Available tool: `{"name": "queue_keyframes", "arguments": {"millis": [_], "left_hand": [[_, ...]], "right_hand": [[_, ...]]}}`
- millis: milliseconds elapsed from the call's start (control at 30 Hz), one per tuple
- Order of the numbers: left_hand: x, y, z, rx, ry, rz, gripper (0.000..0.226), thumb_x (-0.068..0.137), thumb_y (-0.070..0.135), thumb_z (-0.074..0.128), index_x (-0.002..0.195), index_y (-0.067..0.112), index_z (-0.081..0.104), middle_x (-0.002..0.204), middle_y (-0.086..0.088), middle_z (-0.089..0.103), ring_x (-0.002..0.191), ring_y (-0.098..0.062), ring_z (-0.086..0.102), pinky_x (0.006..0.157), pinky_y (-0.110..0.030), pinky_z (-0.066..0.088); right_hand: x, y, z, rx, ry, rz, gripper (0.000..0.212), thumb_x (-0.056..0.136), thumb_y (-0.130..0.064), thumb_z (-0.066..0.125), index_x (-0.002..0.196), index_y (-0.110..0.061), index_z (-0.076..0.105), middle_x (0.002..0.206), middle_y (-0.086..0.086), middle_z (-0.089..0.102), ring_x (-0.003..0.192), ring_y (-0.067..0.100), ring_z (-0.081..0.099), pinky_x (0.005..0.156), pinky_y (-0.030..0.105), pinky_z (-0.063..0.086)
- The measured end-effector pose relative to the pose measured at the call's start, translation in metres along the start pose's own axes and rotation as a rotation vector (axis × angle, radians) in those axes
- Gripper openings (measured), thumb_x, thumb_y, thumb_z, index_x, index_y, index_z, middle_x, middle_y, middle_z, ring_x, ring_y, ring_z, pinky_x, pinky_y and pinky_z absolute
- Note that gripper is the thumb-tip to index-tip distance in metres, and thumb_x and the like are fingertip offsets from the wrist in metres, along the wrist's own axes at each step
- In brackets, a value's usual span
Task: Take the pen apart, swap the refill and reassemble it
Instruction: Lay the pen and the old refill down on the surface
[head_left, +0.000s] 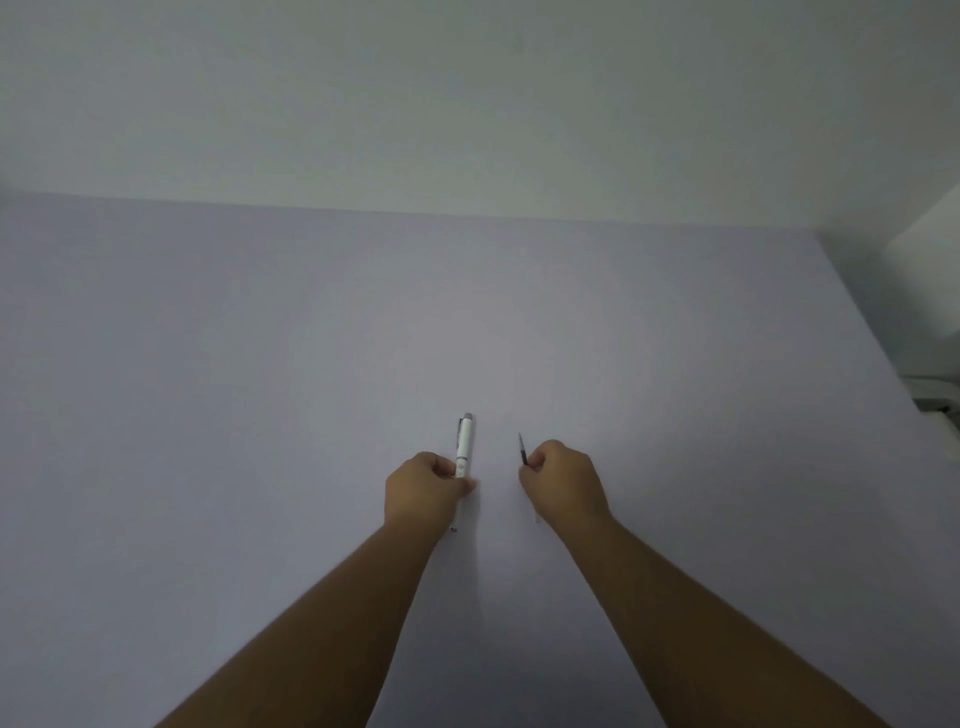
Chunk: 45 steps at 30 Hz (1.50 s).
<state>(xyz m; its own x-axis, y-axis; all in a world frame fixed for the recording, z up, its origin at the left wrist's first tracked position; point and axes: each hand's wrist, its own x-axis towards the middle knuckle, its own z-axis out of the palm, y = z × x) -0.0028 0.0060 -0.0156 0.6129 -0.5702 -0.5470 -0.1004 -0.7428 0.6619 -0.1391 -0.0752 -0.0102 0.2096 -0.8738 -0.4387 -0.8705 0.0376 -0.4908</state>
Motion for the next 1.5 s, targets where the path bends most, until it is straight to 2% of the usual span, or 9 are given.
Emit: {"name": "queue_keyframes", "arguments": {"millis": [133,267,433,767,967,1500], "left_hand": [[0.001,0.000,0.005,-0.025,0.010,-0.023,0.024,0.075,0.027,0.078,0.091,0.015,0.067,0.086,-0.001,0.066,0.068,-0.013,0.057,0.053,-0.022,0.044],[0.004,0.000,0.007,-0.028,0.019,-0.029,0.024,0.074,0.028,0.079,0.089,0.013,0.067,0.085,-0.003,0.068,0.069,-0.018,0.060,0.063,-0.028,0.052],[0.006,-0.001,0.009,-0.032,0.032,-0.030,0.025,0.073,0.029,0.080,0.085,0.012,0.066,0.081,-0.003,0.068,0.069,-0.019,0.061,0.070,-0.033,0.055],[0.005,-0.001,0.009,-0.017,0.033,-0.038,0.026,0.073,0.031,0.080,0.083,0.012,0.065,0.078,-0.003,0.067,0.067,-0.018,0.061,0.064,-0.029,0.052],[0.005,-0.003,0.009,-0.009,0.030,-0.034,0.029,0.072,0.033,0.081,0.084,0.012,0.064,0.081,-0.006,0.070,0.077,-0.024,0.068,0.073,-0.036,0.058],[0.005,-0.008,0.006,-0.034,0.025,-0.030,0.031,0.071,0.035,0.081,0.086,0.015,0.064,0.085,-0.004,0.069,0.078,-0.022,0.068,0.078,-0.038,0.060]], "right_hand": [[0.002,-0.011,0.010,0.040,-0.013,-0.004,0.018,0.086,-0.027,0.058,0.095,-0.014,0.066,0.099,0.008,0.071,0.090,0.026,0.066,0.073,0.028,0.049],[0.003,-0.017,0.014,0.070,-0.028,-0.012,0.019,0.087,-0.027,0.058,0.096,-0.012,0.066,0.097,0.008,0.072,0.082,0.024,0.066,0.067,0.025,0.045],[0.005,-0.017,0.016,0.093,-0.014,-0.009,0.019,0.087,-0.029,0.060,0.093,-0.012,0.068,0.094,0.008,0.073,0.088,0.025,0.067,0.072,0.028,0.048],[0.003,-0.018,0.019,0.083,-0.012,-0.014,0.021,0.087,-0.032,0.059,0.093,-0.013,0.067,0.093,0.007,0.072,0.087,0.025,0.067,0.075,0.032,0.053],[0.000,-0.017,0.022,0.078,-0.007,-0.025,0.022,0.088,-0.032,0.059,0.094,-0.013,0.067,0.094,0.007,0.072,0.088,0.026,0.067,0.074,0.031,0.050],[-0.002,-0.016,0.027,0.116,0.026,-0.009,0.025,0.088,-0.036,0.060,0.097,-0.014,0.067,0.098,0.007,0.072,0.094,0.026,0.066,0.079,0.032,0.051]]}}
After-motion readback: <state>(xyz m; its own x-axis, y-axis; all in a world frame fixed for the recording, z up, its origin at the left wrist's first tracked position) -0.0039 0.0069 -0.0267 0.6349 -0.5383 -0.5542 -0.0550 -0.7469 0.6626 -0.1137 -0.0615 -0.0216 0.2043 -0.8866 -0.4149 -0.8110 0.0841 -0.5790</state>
